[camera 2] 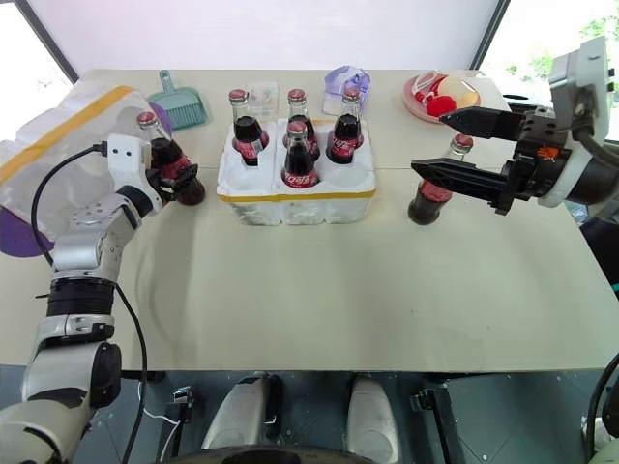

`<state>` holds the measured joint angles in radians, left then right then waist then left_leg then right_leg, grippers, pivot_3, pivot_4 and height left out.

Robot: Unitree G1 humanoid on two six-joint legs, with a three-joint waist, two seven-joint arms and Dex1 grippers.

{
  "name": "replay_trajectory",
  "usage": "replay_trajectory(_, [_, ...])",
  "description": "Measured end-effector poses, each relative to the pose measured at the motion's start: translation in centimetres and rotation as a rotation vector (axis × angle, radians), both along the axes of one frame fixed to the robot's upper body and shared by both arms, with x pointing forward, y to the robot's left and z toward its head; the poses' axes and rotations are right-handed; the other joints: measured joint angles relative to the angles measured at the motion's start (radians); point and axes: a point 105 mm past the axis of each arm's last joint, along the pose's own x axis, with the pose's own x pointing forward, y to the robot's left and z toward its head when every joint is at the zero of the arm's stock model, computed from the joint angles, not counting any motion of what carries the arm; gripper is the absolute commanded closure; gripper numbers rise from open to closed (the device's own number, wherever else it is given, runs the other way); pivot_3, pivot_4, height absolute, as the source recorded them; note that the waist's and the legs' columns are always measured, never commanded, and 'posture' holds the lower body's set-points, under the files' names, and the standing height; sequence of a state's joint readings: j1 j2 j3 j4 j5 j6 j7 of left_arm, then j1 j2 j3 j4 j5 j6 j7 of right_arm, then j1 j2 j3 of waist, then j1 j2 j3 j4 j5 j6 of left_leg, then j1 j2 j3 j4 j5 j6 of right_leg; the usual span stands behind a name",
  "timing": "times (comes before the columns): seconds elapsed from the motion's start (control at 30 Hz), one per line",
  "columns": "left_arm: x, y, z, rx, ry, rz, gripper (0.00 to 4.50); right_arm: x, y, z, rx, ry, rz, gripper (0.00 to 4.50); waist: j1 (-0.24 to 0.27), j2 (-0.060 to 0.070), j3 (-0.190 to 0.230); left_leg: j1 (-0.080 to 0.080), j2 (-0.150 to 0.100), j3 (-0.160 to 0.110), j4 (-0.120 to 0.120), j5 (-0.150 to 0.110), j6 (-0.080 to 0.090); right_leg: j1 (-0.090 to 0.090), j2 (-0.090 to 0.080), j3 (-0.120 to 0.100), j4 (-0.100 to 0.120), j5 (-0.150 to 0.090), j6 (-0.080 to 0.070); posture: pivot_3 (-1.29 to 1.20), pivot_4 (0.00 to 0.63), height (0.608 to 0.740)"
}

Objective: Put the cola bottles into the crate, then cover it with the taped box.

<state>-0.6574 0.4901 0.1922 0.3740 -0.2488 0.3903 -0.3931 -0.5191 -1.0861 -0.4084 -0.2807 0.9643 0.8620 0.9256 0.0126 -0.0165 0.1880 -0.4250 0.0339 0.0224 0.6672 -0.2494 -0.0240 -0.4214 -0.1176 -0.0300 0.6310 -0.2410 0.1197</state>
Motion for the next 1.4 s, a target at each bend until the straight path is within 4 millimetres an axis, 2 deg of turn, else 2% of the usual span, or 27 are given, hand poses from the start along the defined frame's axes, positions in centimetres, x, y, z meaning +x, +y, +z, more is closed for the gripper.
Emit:
replay_trajectory(0.1, [-0.6,0.8,0.1,0.0,0.015,0.011,1.71,0.0,0.0,0.0,0.0,0.0,-0.002,0.0,-0.003,-0.001,0.0,0.0,0.0,0.0,0.0,0.0,0.0,-0.001,0.0,0.0,0.0,0.0,0.0,0.0,0.15,0.736])
replay_trajectory(0.17, [-1.4,1.5,0.3,-0.019,0.032,0.006,1.71,0.0,-0.1,-0.1,0.0,0.005,-0.005,0.0,-0.008,-0.001,0.001,-0.001,0.0,0.0,-0.001,0.0,0.0,-0.002,0.0,0.0,0.0,0.0,0.0,0.0,0.15,0.736])
replay_trajectory(0.23, [-2.7,1.4,1.1,-0.076,0.039,-0.054,1.71,0.1,-0.1,-0.2,0.0,0.007,-0.008,0.0,-0.006,-0.002,0.001,-0.002,0.0,0.0,-0.001,0.0,0.0,-0.003,0.0,0.0,0.0,0.0,0.0,0.0,0.15,0.736])
replay_trajectory(0.3, [-3.7,0.4,2.9,-0.122,0.015,-0.139,1.71,0.1,-0.1,-0.2,0.0,0.009,-0.009,0.0,0.0,-0.003,0.002,-0.002,0.0,0.0,0.0,0.0,0.0,-0.003,0.0,0.0,0.0,0.0,0.0,0.0,0.15,0.736])
replay_trajectory(0.5, [-5.6,-2.5,12.8,-0.187,-0.194,-0.268,1.71,0.0,-0.4,-0.7,-0.004,0.026,-0.017,0.0,0.01,-0.007,0.004,-0.002,0.0,0.0,0.001,0.0,0.0,-0.001,0.0,0.0,-0.001,0.001,0.001,0.0,0.15,0.736])
replay_trajectory(0.6, [-6.0,-4.4,14.4,-0.161,-0.233,-0.325,1.71,0.1,-0.5,-0.9,-0.002,0.03,-0.03,0.0,0.005,-0.007,0.004,-0.001,0.0,0.0,0.0,0.0,0.0,-0.001,0.0,0.0,0.0,0.001,0.001,0.0,0.15,0.736])
replay_trajectory(0.7, [-5.5,-7.1,12.7,-0.153,-0.174,-0.393,1.71,0.1,-0.6,-0.7,-0.001,0.018,-0.044,0.0,0.0,-0.007,0.004,-0.001,0.0,0.0,0.0,0.0,0.0,-0.001,0.0,0.0,0.0,0.001,0.001,0.0,0.15,0.736])
replay_trajectory(0.77, [-5.1,-8.6,11.0,-0.131,-0.116,-0.427,1.71,0.1,-0.6,-0.6,0.001,0.01,-0.051,0.0,-0.001,-0.007,0.004,-0.001,0.0,0.0,0.0,0.0,0.0,-0.001,0.0,0.0,0.0,0.001,0.001,0.0,0.15,0.736])
replay_trajectory(0.83, [-4.9,-9.4,9.4,-0.102,-0.07,-0.442,1.71,0.0,-0.6,-0.7,0.002,0.008,-0.057,0.0,-0.005,-0.007,0.004,-0.001,0.0,0.0,0.0,0.0,0.0,-0.002,0.0,0.001,0.0,0.001,0.001,0.0,0.15,0.736])
replay_trajectory(1.17, [-3.7,-10.8,6.4,0.068,-0.055,-0.44,1.71,0.0,-0.7,-1.2,0.006,0.017,-0.082,0.0,0.001,-0.007,0.004,-0.001,0.0,0.0,0.0,0.0,0.0,-0.002,0.0,0.001,0.0,0.001,0.001,0.0,0.15,0.736])
replay_trajectory(1.33, [-2.6,-11.6,3.0,0.039,0.019,-0.435,1.71,0.1,-0.8,-1.3,0.008,0.015,-0.086,0.0,0.001,-0.007,0.004,-0.001,0.0,0.0,0.0,0.0,0.0,-0.002,0.0,0.001,-0.001,0.001,0.001,0.0,0.15,0.736])
replay_trajectory(1.4, [-2.4,-11.8,3.3,0.032,-0.003,-0.44,1.71,0.1,-0.8,-1.3,0.004,0.009,-0.089,0.0,0.004,-0.006,0.004,-0.001,0.0,0.0,0.0,0.0,0.0,-0.001,0.0,0.001,0.0,0.001,0.001,0.0,0.15,0.736])
